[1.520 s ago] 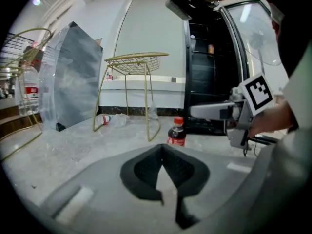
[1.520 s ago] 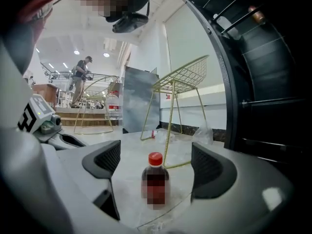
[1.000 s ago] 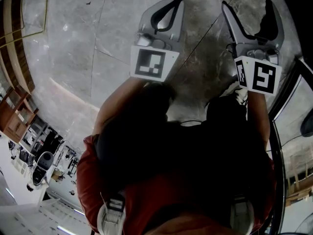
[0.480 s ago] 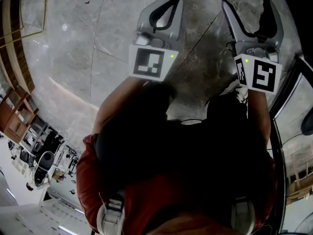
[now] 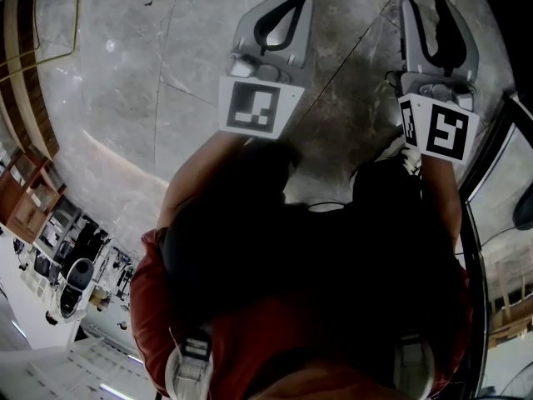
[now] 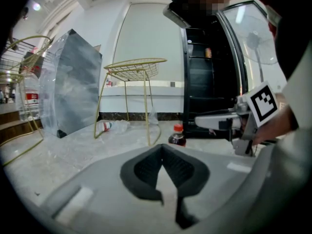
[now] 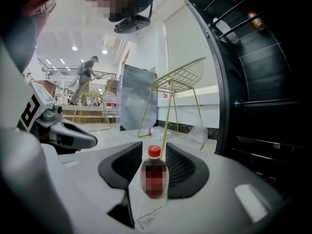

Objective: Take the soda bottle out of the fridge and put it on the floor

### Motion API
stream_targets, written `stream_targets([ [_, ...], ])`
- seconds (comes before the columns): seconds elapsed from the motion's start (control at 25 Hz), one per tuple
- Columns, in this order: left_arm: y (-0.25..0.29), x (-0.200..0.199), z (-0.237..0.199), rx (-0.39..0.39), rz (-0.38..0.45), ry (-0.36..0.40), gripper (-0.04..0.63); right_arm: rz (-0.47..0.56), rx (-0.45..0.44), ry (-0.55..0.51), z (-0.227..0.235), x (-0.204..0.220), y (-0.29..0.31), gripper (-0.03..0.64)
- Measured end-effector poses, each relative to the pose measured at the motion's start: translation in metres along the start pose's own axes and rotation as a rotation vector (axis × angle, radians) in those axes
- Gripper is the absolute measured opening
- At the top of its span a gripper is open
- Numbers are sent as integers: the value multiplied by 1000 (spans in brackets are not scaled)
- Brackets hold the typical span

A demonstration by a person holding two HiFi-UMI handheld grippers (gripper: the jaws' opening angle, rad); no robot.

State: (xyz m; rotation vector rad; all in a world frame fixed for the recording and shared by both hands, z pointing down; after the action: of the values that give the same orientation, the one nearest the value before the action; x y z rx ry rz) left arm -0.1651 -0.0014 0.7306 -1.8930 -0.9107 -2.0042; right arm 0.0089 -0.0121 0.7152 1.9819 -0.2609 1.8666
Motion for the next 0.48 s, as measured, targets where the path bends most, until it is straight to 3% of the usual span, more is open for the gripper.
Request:
stream_targets([
  [0.2, -1, -1, -1, 0, 0, 5, 0, -1, 20, 17, 3, 1, -3, 8],
  [0.48, -1, -1, -1, -1, 2, 7, 0, -33, 2, 1, 0, 5, 0, 2],
])
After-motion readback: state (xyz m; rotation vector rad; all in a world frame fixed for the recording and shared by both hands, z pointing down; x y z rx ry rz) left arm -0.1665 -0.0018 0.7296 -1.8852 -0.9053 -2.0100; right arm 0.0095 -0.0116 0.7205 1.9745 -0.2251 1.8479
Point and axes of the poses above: the fingertips, and each gripper's own axes: y forward along the fingers, z to its right, x out of its underside, the point moved 5 cm from there along -y, backward along the fingers, and after that the axes turned 2 degrees about z, right-handed, at the moved point
